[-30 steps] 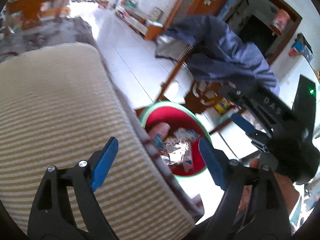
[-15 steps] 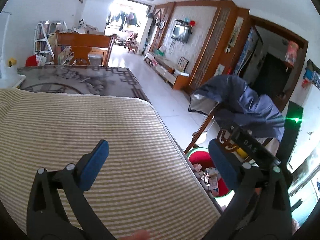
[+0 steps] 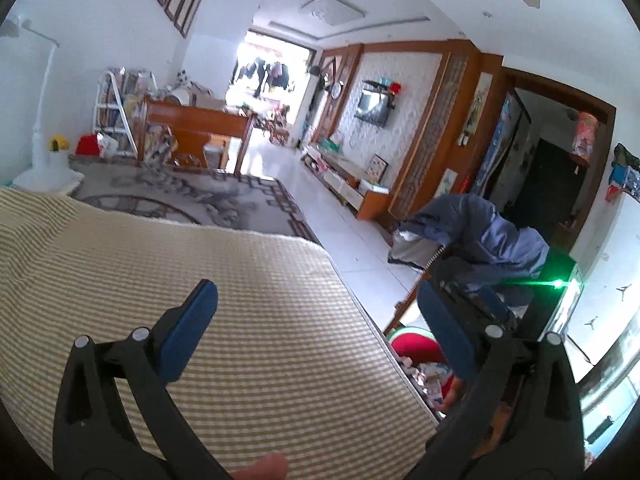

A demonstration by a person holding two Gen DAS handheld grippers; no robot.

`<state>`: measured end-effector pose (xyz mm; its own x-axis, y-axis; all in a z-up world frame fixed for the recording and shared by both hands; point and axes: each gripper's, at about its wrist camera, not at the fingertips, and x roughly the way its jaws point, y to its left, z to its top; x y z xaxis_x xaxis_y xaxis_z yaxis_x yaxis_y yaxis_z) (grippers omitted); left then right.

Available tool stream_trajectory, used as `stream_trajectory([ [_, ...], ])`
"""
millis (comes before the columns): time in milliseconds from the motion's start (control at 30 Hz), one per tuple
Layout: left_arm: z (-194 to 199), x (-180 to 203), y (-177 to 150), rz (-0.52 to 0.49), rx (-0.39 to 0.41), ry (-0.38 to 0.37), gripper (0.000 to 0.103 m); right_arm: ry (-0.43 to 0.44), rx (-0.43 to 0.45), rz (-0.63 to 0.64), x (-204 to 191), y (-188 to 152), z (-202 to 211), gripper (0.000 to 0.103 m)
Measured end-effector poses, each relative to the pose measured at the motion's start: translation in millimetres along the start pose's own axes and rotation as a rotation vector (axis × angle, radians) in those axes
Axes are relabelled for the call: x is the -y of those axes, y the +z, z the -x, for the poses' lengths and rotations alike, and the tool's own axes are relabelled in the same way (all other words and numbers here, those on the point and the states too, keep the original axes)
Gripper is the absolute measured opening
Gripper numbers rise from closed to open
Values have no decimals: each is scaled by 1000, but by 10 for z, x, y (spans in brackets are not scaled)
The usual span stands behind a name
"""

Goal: Collect trash

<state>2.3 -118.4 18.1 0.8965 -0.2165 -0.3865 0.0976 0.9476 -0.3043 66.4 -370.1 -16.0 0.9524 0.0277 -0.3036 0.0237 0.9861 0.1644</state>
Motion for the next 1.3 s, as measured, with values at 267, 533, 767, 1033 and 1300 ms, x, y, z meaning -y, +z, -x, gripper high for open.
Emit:
stream_trajectory([
  [267,-11,-59,-11,-3,-3,15,98,8,-35,2,11,-44,-47,96],
  [533,-50,-79,-56,-10,-26,26,98,16,-65,4,-16,-88,-90,96],
  [767,-59,-134,-85,6,-41,30,98,14,-75,13,-39,-110,-106,96],
  [1033,-75,-145,-111,3,-55,22,98,17,-84,17,-54,-124,-117,96],
  [1300,-74,-161,-127,-2,-58,12,98,20,-92,17,-54,-139,-131,96],
])
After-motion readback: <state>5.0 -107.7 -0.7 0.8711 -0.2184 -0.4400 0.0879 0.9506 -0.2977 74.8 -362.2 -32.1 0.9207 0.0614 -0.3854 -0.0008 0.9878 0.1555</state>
